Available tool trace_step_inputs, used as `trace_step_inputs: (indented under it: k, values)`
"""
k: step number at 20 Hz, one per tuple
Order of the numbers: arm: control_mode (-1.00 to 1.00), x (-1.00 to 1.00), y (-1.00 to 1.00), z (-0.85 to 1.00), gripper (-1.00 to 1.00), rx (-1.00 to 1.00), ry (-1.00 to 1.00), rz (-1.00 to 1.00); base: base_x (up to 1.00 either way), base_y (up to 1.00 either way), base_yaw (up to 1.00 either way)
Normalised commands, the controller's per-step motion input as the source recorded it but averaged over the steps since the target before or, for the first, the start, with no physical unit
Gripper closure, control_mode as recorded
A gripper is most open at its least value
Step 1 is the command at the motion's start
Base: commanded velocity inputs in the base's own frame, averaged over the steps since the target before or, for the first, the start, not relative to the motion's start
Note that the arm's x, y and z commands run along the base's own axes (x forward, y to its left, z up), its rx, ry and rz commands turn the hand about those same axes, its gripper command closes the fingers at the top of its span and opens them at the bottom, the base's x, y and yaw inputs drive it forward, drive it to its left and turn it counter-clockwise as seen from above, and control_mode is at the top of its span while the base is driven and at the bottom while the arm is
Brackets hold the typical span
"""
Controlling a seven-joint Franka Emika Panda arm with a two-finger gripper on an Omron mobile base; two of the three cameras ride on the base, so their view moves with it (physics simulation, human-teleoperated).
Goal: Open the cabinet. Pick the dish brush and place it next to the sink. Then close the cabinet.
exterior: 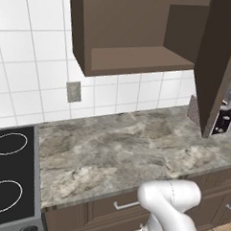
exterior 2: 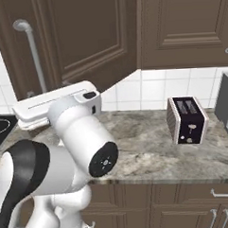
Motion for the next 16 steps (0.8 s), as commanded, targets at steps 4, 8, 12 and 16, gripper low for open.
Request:
trace_step_inputs:
  k: [4, 8, 12, 16]
  values:
    - [-1.00, 0.14, 0.50, 0.00, -1.00, -0.01, 0.00, -0.41, 0.00, 0.00, 0.00]
    - [-1.00, 0.15, 0.32, 0.00, -1.00, 0.00, 0.00, -0.40, 0.00, 0.00, 0.00]
    - [-1.00, 0.24, 0.13, 0.00, -1.00, 0.00, 0.00, -0.32, 0.00, 0.00, 0.00]
    - [-1.00, 0.25, 0.12, 0.00, -1.00, 0.00, 0.00, -0.19, 0.00, 0.00, 0.00]
